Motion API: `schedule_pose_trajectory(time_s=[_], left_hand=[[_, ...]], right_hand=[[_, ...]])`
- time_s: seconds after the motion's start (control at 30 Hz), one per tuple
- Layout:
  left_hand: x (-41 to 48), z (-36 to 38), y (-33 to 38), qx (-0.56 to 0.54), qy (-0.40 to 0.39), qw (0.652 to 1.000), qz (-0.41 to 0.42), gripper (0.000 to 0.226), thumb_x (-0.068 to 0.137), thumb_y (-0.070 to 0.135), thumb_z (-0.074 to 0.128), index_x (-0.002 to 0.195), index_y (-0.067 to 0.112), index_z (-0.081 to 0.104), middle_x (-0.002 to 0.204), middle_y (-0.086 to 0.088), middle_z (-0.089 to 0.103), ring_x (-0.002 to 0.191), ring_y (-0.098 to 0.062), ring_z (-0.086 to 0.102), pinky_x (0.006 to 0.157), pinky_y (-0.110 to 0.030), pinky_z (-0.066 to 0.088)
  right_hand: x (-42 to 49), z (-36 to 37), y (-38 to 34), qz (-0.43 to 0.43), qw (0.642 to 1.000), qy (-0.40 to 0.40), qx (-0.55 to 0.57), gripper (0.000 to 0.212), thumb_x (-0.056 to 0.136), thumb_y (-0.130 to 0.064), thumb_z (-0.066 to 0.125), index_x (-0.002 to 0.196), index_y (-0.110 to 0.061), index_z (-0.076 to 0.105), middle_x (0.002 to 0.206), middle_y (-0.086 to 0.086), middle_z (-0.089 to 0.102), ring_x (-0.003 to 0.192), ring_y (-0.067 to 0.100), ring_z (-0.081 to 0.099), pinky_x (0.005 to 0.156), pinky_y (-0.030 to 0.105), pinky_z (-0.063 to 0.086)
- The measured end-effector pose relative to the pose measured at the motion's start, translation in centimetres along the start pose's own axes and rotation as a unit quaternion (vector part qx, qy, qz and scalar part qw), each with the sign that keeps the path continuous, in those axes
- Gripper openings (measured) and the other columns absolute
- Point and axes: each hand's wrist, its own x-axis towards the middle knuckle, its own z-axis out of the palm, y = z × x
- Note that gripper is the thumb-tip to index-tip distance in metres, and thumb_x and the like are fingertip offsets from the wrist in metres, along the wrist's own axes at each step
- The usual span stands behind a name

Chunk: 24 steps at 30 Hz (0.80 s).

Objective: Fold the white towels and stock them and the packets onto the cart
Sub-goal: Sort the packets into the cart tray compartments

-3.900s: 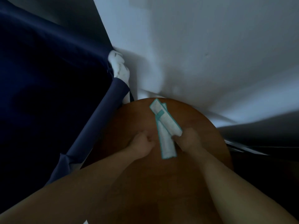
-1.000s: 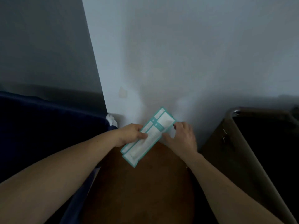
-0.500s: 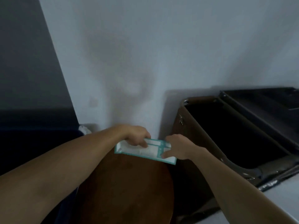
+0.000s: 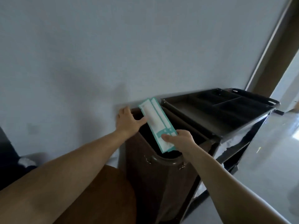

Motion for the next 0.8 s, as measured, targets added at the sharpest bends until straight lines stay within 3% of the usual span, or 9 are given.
schedule_pose_trajectory(time_s=[0.07,0.1,0.17,0.23,0.3,0.43,0.6,0.7,0.8], left_hand=[[-1.1,3.1,4.1,-0.188,-0.078,0.977,-0.057,0.096,0.068,0.076,0.067,0.126,0.001,0.056,0.125,-0.021,0.062,0.112,-0.036,0.061,0.094,-0.048,0.050],[-2.2,4.6,6.4,-0.259,-0.140,0.952,-0.078,0.075,0.080,0.065,0.066,0.118,0.001,0.061,0.116,-0.019,0.067,0.100,-0.032,0.065,0.083,-0.042,0.051],[-4.0,8.0,10.5,-0.344,-0.223,0.909,-0.078,0.038,0.094,0.035,0.063,0.113,0.003,0.066,0.110,-0.015,0.071,0.092,-0.028,0.068,0.079,-0.039,0.054],[-5.4,11.1,14.2,-0.392,-0.246,0.884,-0.070,0.026,0.095,0.017,0.062,0.116,0.000,0.065,0.110,-0.017,0.072,0.089,-0.028,0.070,0.074,-0.037,0.060],[-6.1,13.9,16.9,-0.401,-0.260,0.876,-0.061,0.021,0.095,0.010,0.061,0.114,0.001,0.066,0.109,-0.015,0.072,0.086,-0.026,0.071,0.070,-0.035,0.061],[-6.8,18.5,19.8,-0.366,-0.315,0.874,-0.046,0.019,0.095,0.007,0.060,0.112,0.004,0.067,0.109,-0.014,0.072,0.096,-0.030,0.071,0.078,-0.039,0.061],[-6.1,23.6,21.4,-0.302,-0.373,0.877,-0.039,0.029,0.089,0.009,0.068,0.118,0.005,0.065,0.107,-0.013,0.074,0.097,-0.030,0.072,0.081,-0.044,0.060],[-4.4,26.2,22.1,-0.302,-0.399,0.864,-0.045,0.031,0.088,0.010,0.070,0.118,0.005,0.065,0.108,-0.014,0.073,0.099,-0.031,0.071,0.087,-0.051,0.058],[-2.2,28.5,23.9,-0.302,-0.419,0.856,-0.022,0.030,0.088,0.009,0.070,0.117,0.005,0.065,0.108,-0.014,0.073,0.098,-0.031,0.071,0.086,-0.049,0.059]], right_hand=[[0.0,-3.7,1.2,-0.003,0.997,0.025,0.069,0.032,0.074,-0.023,0.088,0.096,-0.006,0.073,0.087,0.010,0.076,0.081,0.026,0.074,0.074,0.039,0.062],[-0.1,-5.5,1.9,-0.008,0.995,0.032,0.091,0.031,0.074,-0.021,0.088,0.095,-0.004,0.073,0.088,0.013,0.076,0.080,0.028,0.074,0.076,0.041,0.062],[-0.4,-8.9,3.1,-0.022,0.993,0.029,0.117,0.027,0.076,-0.017,0.085,0.094,-0.001,0.073,0.085,0.014,0.076,0.072,0.026,0.072,0.069,0.039,0.061],[-0.5,-12.3,4.4,-0.034,0.992,0.029,0.121,0.022,0.079,-0.014,0.083,0.094,-0.002,0.073,0.081,0.010,0.075,0.068,0.022,0.071,0.062,0.033,0.059],[-0.4,-15.7,5.8,-0.031,0.993,0.033,0.107,0.023,0.079,-0.017,0.084,0.096,-0.006,0.073,0.086,0.008,0.076,0.073,0.019,0.073,0.065,0.031,0.059],[0.1,-21.2,8.4,-0.028,0.996,0.037,0.079,0.031,0.080,-0.030,0.083,0.103,-0.013,0.070,0.099,0.007,0.076,0.093,0.026,0.072,0.085,0.044,0.060],[2.0,-25.2,10.2,-0.040,0.991,0.103,0.079,0.010,0.097,-0.024,0.063,0.102,-0.016,0.064,0.095,0.005,0.073,0.087,0.025,0.073,0.074,0.044,0.061],[4.1,-27.0,11.3,-0.037,0.989,0.127,0.067,0.003,0.096,-0.021,0.065,0.096,-0.020,0.067,0.090,0.002,0.074,0.083,0.021,0.073,0.071,0.037,0.061],[6.4,-29.1,12.0,-0.014,0.983,0.154,0.097,0.004,0.093,-0.020,0.069,0.096,-0.018,0.070,0.093,0.003,0.076,0.086,0.022,0.074,0.077,0.040,0.061]])
